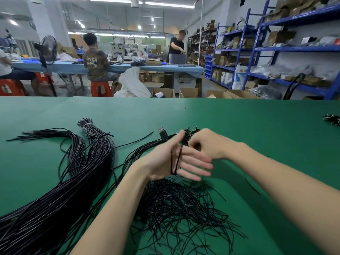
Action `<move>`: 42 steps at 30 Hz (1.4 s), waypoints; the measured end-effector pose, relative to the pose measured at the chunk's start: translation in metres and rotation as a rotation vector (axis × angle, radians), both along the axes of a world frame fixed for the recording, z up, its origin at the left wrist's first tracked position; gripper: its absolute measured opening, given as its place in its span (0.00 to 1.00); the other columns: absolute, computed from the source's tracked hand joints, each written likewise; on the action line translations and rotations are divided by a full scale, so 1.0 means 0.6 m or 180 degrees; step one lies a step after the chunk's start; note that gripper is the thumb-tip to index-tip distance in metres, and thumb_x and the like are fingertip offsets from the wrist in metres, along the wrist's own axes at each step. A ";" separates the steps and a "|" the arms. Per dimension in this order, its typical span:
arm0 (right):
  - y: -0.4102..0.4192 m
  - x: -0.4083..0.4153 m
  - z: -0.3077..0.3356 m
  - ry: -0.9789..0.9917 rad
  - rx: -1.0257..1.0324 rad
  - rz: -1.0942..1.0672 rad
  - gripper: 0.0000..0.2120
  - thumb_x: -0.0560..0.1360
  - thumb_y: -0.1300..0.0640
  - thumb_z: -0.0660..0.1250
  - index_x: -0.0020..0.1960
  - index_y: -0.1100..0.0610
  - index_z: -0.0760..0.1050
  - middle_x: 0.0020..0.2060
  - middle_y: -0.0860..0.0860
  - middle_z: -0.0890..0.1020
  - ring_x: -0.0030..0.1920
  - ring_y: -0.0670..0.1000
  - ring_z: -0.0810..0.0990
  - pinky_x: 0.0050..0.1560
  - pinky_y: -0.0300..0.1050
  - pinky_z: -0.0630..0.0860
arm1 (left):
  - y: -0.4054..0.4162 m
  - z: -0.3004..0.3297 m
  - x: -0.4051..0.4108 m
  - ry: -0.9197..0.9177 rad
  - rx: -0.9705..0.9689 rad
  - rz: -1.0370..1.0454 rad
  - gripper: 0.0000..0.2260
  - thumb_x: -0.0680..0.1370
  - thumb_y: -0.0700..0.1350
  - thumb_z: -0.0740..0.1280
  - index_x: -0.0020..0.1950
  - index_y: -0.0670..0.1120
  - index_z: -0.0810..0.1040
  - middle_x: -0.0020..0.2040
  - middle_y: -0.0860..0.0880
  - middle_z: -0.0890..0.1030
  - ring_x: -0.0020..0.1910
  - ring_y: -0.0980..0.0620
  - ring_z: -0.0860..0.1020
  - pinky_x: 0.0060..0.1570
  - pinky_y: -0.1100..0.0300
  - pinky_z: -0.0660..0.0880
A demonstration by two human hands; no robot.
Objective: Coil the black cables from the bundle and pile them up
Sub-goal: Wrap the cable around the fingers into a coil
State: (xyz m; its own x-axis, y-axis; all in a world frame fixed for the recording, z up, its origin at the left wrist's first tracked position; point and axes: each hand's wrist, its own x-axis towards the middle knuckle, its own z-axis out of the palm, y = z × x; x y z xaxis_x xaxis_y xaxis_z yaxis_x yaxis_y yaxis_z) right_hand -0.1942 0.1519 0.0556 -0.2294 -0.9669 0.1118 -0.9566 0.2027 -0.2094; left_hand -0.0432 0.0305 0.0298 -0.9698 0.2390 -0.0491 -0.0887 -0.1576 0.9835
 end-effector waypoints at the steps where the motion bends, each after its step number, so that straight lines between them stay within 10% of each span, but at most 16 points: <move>1: -0.010 0.002 0.016 0.0166 -0.0074 0.0105 0.10 0.71 0.59 0.68 0.32 0.59 0.73 0.28 0.56 0.76 0.30 0.50 0.66 0.36 0.50 0.72 | 0.004 -0.003 -0.002 -0.0123 -0.0191 0.0081 0.42 0.82 0.67 0.42 0.65 0.33 0.77 0.63 0.34 0.80 0.63 0.35 0.79 0.66 0.40 0.73; 20: -0.063 0.028 0.082 0.1255 0.0095 -0.0128 0.18 0.72 0.44 0.63 0.30 0.55 0.73 0.23 0.50 0.73 0.29 0.54 0.72 0.31 0.42 0.66 | -0.007 -0.025 -0.020 -0.0283 -0.0749 0.1709 0.35 0.83 0.64 0.42 0.64 0.43 0.80 0.59 0.47 0.84 0.63 0.53 0.80 0.70 0.48 0.71; 25: -0.070 0.035 0.120 0.0181 0.0760 -0.0546 0.11 0.75 0.48 0.66 0.37 0.48 0.82 0.36 0.47 0.83 0.40 0.51 0.80 0.40 0.45 0.75 | -0.019 -0.035 -0.024 -0.0235 -0.0120 0.1842 0.35 0.84 0.63 0.40 0.68 0.42 0.77 0.62 0.45 0.83 0.65 0.51 0.79 0.69 0.49 0.71; 31: -0.026 0.044 0.067 -0.2188 0.0436 -0.0335 0.13 0.84 0.54 0.63 0.46 0.60 0.79 0.32 0.52 0.82 0.31 0.49 0.77 0.33 0.40 0.76 | -0.031 -0.024 -0.022 0.0204 0.1329 0.1805 0.33 0.85 0.61 0.45 0.68 0.35 0.74 0.57 0.39 0.84 0.52 0.48 0.84 0.56 0.56 0.80; 34: -0.003 0.053 0.006 -0.2972 0.0198 -0.0331 0.18 0.85 0.47 0.59 0.48 0.58 0.81 0.37 0.54 0.85 0.41 0.52 0.83 0.44 0.41 0.79 | -0.033 -0.012 -0.014 0.0459 0.1714 0.1501 0.35 0.84 0.62 0.43 0.69 0.35 0.72 0.65 0.37 0.79 0.63 0.45 0.80 0.62 0.54 0.77; 42: 0.038 0.035 -0.051 -0.1794 0.0148 -0.0557 0.26 0.79 0.36 0.64 0.30 0.52 0.74 0.23 0.45 0.68 0.24 0.45 0.63 0.30 0.36 0.65 | -0.040 0.008 0.012 0.0615 0.1668 0.0458 0.37 0.84 0.62 0.43 0.69 0.33 0.75 0.69 0.34 0.75 0.68 0.36 0.75 0.62 0.46 0.77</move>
State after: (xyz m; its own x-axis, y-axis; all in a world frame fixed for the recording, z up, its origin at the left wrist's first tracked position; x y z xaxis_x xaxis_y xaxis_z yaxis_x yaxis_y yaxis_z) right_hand -0.1734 0.1748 0.0250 -0.3975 -0.9103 -0.1151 -0.6518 0.3685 -0.6628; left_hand -0.0359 0.0063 0.0345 -0.9739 0.0487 0.2217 0.1433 -0.6255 0.7670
